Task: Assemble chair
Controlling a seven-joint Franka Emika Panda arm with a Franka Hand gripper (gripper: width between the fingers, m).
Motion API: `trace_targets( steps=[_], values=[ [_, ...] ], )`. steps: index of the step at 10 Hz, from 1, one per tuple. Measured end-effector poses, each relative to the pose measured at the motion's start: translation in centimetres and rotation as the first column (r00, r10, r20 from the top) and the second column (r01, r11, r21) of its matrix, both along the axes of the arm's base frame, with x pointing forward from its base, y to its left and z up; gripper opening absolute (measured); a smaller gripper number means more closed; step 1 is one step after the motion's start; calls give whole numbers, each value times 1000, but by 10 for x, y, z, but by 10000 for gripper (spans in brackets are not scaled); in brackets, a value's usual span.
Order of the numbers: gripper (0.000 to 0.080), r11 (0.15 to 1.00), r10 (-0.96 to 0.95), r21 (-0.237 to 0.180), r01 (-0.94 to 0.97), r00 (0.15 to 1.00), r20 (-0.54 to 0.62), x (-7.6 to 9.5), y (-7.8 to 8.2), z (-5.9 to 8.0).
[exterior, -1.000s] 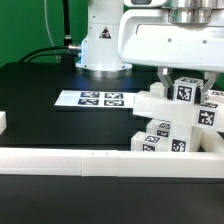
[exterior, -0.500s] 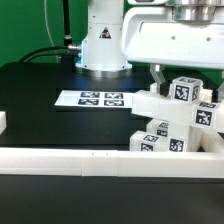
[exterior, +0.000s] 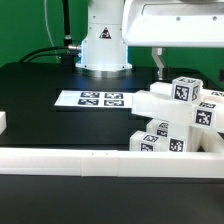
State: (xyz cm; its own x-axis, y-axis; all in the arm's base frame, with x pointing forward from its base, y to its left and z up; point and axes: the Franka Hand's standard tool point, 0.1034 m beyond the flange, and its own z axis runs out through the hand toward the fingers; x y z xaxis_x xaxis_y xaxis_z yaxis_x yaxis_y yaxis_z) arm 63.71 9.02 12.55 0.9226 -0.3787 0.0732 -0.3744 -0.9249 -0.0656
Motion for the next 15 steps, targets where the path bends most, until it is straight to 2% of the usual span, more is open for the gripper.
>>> trace_targets(
  steps=[4,5,7,9,13,14,15],
  values=[
    [649,1000,0,0,0,1000,-1,0,0,-1],
    [649,1000,5,3,-5,1000,1,-4,4,3],
    [649,999,28,17,-28,999,17,-35,20,14],
    [649,999,36,25,-37,999,34,-65,36,15],
    [649,999,33,22,-34,999,34,-63,32,13],
    [649,999,39,18,-40,997,69,-68,33,6],
    [649,998,63,11,-64,994,87,-86,35,-5]
  ],
)
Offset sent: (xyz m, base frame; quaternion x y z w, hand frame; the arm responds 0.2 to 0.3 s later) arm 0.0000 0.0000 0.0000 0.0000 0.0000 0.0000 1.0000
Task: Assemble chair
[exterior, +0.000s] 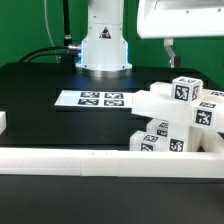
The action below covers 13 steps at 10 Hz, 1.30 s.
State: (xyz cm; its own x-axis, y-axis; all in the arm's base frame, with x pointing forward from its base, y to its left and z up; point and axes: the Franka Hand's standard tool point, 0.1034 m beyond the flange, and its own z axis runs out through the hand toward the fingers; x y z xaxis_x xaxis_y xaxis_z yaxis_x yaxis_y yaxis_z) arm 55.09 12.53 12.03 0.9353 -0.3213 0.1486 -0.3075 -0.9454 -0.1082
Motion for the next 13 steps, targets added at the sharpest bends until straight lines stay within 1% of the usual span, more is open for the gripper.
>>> trace_targets(
  steps=[1,2,3,4,7,8,9,10,11,13],
  values=[
    [649,1000,23,-5,-23,1000,2,-18,3,-9],
    [649,999,33,-6,-33,999,10,-30,10,-16],
    [649,999,44,-9,-44,999,7,-35,13,-20],
    [649,999,42,-8,-42,999,12,-32,12,-18],
    [649,998,65,-13,-65,997,27,-34,12,-20],
    [649,994,109,-27,-107,993,53,-45,13,-28],
    [649,988,154,-40,-152,987,49,-60,21,-36],
    [649,982,183,-46,-181,982,45,-71,26,-41],
    [649,985,170,-43,-168,984,51,-71,18,-42],
    [649,986,166,-42,-164,985,49,-71,18,-42]
  ],
)
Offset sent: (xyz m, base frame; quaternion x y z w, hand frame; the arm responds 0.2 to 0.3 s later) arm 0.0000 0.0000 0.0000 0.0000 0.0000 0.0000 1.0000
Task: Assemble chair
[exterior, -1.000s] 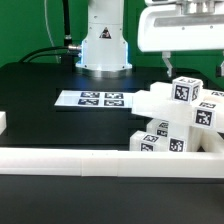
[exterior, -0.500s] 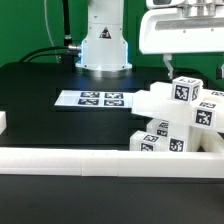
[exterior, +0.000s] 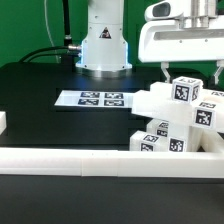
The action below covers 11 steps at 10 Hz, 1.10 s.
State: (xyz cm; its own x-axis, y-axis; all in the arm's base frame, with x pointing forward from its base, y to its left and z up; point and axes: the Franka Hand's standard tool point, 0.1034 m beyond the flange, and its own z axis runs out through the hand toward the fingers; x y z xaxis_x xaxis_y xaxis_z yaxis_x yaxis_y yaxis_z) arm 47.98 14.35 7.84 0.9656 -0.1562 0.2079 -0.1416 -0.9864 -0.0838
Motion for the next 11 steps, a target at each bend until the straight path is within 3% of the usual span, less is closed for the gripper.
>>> trace_targets(
  steps=[1,5,8,11],
  values=[
    [649,1000,8,-3,-8,1000,0,0,-1,0],
    [649,991,119,-54,-119,993,-2,-13,-45,-9],
    [649,991,122,-54,-122,993,-2,-13,-43,-9],
    [649,983,168,-69,-171,985,-40,-15,-61,-13]
  ],
)
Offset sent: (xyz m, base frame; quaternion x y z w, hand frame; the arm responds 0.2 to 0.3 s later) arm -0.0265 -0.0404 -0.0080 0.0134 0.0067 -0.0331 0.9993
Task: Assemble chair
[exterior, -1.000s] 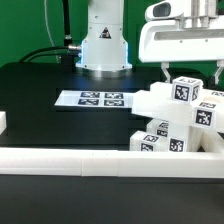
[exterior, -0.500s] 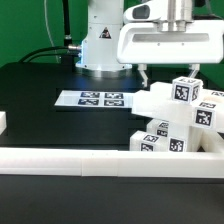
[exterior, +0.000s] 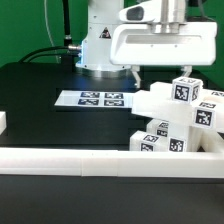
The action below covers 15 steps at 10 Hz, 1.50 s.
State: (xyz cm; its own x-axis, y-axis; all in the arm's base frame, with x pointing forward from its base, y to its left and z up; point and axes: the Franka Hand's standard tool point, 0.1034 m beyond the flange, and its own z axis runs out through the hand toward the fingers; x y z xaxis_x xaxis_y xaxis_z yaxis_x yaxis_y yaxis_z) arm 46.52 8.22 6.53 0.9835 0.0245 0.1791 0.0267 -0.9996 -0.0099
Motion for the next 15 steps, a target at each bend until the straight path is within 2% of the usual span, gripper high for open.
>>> trace_targets(
  steps=[1,3,5,7,10,13,15],
  values=[
    [649,1000,0,2,0,998,-67,-5,2,-3],
    [649,1000,-10,12,13,974,-225,-2,8,1],
    [649,1000,-9,11,11,974,-226,-1,9,-1],
    [649,1000,7,7,-5,978,-210,-7,17,-11],
    [649,1000,7,-4,-8,980,-200,-14,15,-27],
    [649,1000,6,-5,-7,980,-200,-14,14,-27],
    [649,1000,5,-10,-8,980,-200,-16,13,-34]
  ],
)
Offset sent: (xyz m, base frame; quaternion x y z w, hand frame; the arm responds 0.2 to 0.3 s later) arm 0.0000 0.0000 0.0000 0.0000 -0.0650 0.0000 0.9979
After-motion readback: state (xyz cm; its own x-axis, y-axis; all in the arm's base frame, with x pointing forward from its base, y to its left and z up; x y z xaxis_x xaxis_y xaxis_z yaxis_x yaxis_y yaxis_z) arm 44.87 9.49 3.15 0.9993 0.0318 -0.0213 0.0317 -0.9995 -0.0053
